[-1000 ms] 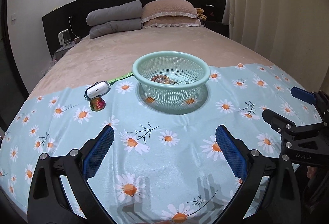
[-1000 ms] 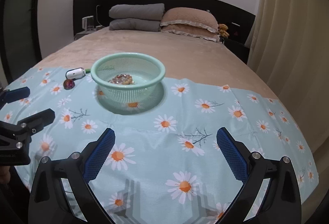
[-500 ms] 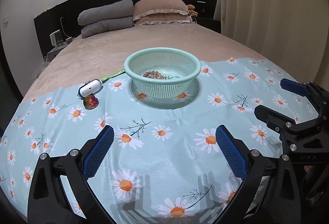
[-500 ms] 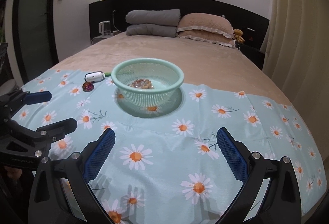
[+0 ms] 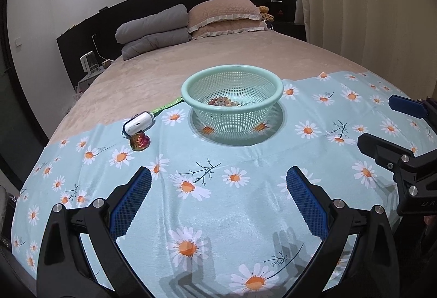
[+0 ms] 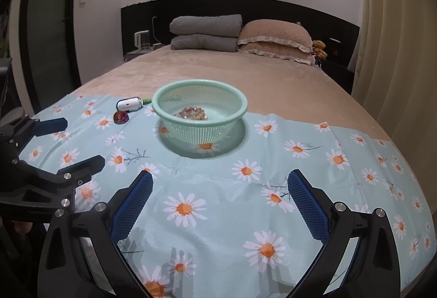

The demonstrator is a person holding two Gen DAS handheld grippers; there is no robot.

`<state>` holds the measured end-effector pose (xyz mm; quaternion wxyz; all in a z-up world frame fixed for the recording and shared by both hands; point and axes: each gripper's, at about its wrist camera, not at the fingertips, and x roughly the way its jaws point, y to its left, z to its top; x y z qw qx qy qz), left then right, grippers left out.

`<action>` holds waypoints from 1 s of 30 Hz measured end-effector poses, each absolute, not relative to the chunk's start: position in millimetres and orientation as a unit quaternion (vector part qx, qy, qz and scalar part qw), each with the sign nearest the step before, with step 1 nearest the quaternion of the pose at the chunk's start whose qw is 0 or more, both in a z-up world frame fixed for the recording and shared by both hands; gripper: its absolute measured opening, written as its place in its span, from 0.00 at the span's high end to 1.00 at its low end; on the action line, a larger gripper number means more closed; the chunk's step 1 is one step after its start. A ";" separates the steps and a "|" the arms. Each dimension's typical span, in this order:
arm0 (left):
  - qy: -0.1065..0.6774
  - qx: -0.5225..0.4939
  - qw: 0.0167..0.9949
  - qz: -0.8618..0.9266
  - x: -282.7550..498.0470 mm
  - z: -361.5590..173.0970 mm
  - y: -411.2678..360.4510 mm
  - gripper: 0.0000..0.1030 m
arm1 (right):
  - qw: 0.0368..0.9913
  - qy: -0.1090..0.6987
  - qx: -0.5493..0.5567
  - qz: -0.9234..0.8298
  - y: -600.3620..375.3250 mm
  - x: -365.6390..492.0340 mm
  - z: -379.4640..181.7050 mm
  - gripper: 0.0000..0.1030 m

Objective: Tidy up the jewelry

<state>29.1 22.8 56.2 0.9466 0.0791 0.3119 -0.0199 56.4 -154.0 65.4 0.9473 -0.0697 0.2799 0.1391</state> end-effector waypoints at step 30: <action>0.315 0.078 0.946 -0.015 29.1 58.6 26.5 0.06 | 0.947 0.275 -0.090 0.141 -151.7 48.6 68.7 0.08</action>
